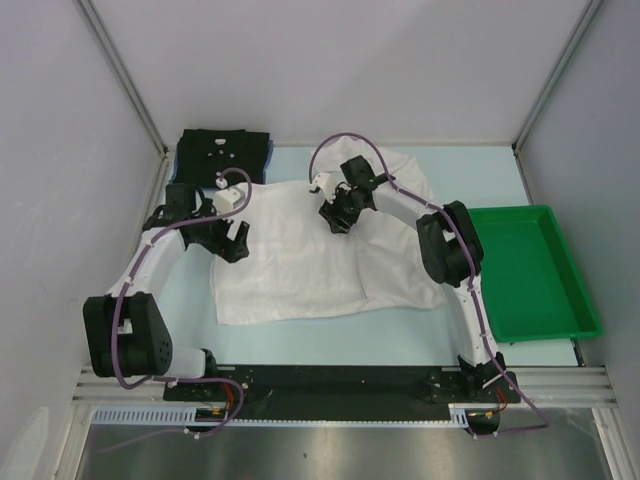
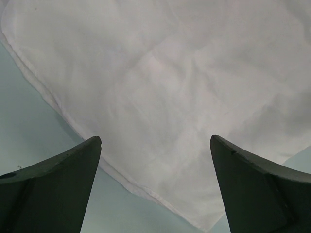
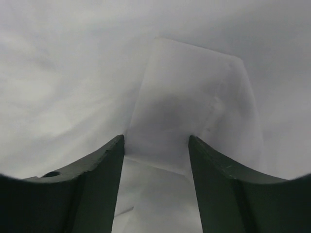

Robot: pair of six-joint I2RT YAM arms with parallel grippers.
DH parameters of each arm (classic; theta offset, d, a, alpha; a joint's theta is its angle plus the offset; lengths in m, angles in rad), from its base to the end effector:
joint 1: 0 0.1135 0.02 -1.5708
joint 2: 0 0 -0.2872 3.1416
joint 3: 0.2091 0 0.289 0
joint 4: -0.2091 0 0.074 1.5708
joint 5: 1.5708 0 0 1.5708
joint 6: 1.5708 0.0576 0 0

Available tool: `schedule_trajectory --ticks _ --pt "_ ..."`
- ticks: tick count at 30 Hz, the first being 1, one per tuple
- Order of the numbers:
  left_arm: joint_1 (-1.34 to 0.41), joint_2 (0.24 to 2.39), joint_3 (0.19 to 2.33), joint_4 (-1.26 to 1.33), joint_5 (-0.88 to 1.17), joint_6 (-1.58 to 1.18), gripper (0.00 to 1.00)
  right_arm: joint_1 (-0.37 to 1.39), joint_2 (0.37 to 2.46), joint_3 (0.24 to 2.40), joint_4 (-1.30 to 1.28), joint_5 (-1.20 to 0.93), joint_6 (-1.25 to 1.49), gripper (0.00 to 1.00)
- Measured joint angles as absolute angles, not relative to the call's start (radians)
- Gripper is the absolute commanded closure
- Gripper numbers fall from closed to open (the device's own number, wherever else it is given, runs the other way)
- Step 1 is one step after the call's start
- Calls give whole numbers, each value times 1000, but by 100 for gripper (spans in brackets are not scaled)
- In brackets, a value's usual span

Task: Fold and stack the long sleeve shirts
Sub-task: Fold the shirt

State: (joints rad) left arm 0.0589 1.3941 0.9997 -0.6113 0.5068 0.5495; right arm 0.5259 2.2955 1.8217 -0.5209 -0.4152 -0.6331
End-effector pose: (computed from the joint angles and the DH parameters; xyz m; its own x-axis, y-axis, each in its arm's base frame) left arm 0.3213 -0.0091 0.2380 -0.6103 0.4214 -0.6708 0.6177 0.7833 -0.0699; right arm 0.4712 0.3004 0.1467 -0.2005 -0.7423 -0.6393 -0.9526 0.3000 -0.0496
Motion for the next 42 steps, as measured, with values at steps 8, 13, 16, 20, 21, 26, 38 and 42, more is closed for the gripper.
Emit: schedule_trajectory --ticks 8,13,16,20,21,26,38,42 --pt "69 1371 994 -615 501 550 1 521 2307 1829 -487 -392 -653 100" --pt "71 1369 998 -619 515 550 1 519 2303 1830 -492 -403 -650 100" --pt "72 1369 1024 -630 543 549 1 503 2289 1842 -519 -458 -633 100" --pt "73 1364 1097 -613 620 534 1 454 2230 1881 -569 -611 -596 100" --pt "73 1358 1111 -599 645 526 1 437 2201 1887 -582 -656 -593 100" --pt "30 1306 1188 -548 714 529 1 374 2053 1930 -684 -838 -612 100" --pt "-396 1287 1256 -455 578 575 0 417 1920 1909 -816 -1004 -628 100" --pt "-470 1283 1190 -362 507 546 3 441 1892 1858 -800 -1007 -601 100"
